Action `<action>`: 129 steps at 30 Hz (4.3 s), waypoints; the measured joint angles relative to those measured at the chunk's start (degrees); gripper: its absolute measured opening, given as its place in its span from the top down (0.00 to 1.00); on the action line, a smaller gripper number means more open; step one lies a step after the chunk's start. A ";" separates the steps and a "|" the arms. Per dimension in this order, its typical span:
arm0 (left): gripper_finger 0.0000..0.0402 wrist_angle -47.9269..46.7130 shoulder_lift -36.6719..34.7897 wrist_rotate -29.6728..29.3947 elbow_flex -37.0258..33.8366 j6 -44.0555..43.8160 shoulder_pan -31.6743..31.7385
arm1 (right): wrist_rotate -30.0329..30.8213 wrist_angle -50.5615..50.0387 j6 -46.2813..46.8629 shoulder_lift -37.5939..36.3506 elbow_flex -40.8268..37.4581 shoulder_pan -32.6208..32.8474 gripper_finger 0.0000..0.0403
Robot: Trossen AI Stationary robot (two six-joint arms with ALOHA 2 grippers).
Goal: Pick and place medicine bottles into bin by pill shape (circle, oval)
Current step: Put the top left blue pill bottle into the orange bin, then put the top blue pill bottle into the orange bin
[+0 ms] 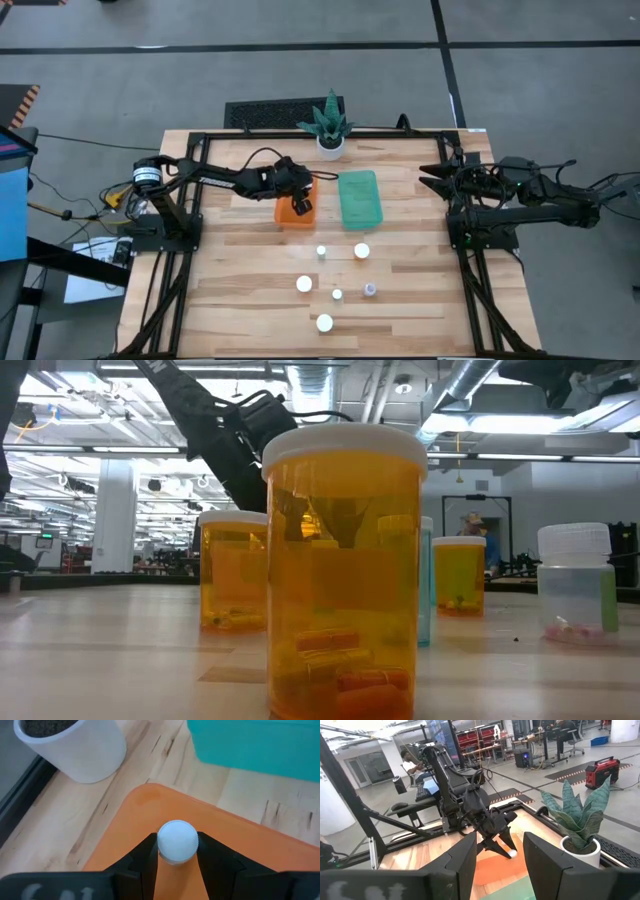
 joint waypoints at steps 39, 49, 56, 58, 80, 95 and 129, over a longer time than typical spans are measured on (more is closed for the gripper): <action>0.46 -3.15 -21.49 15.38 0.15 -2.02 -8.05 | 0.00 -0.21 0.00 0.00 0.00 -0.01 0.57; 0.47 1.58 -13.12 14.32 0.11 2.24 -18.11 | 0.00 -1.14 0.05 0.02 0.00 -0.02 0.57; 0.47 10.22 -6.58 14.36 0.07 0.15 -20.81 | 0.00 -1.27 0.17 0.02 0.00 -0.02 0.57; 0.47 11.54 -5.12 14.41 0.07 -0.08 -21.84 | -0.02 -1.28 0.16 0.02 0.00 0.00 0.57; 0.47 11.68 1.31 -0.03 0.02 -1.62 -27.58 | -0.02 -3.91 0.19 0.00 0.00 -0.02 0.57; 0.47 9.10 3.43 3.24 0.11 -5.31 -26.77 | -0.02 -4.28 0.56 0.02 0.00 -0.02 0.57; 0.70 9.97 -5.65 1.24 0.02 -13.18 -26.51 | -0.02 -4.31 0.61 0.02 0.00 -0.02 0.57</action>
